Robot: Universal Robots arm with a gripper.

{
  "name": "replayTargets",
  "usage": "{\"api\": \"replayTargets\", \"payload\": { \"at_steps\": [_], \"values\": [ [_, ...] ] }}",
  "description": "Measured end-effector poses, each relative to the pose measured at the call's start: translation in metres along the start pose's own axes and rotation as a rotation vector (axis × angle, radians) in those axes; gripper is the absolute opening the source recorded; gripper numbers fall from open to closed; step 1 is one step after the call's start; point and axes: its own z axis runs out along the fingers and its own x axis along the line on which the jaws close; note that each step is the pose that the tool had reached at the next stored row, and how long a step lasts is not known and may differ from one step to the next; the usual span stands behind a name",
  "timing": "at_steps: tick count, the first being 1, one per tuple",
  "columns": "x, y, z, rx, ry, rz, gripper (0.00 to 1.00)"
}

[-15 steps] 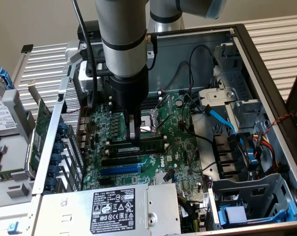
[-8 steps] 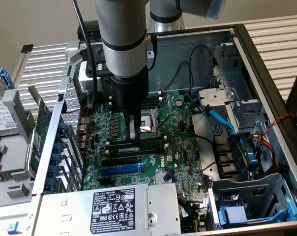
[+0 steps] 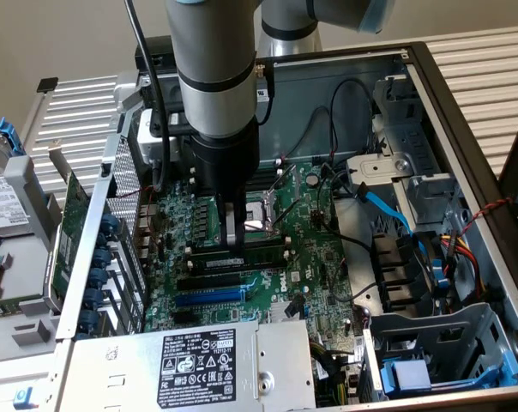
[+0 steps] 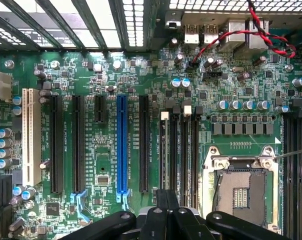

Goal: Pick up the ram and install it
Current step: 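Press down the ram until it locks into place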

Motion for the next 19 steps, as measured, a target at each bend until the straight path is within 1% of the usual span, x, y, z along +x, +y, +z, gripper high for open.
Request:
{"api": "replayTargets", "payload": {
  "at_steps": [3, 6, 8, 14, 19],
  "values": [
    [0.000, 0.0000, 0.0004, 0.0000, -0.0017, 0.000, 0.11],
    [0.000, -0.0001, -0.0018, 0.0012, -0.0055, 0.000, 0.11],
    [0.000, 0.0000, -0.0053, 0.0001, -0.0048, 0.000, 0.11],
    [-0.001, 0.0000, -0.0141, 0.0000, -0.0065, 0.000, 0.11],
    [-0.001, 0.0000, -0.0160, 0.0001, -0.0081, 0.000, 0.11]
  ]
}}
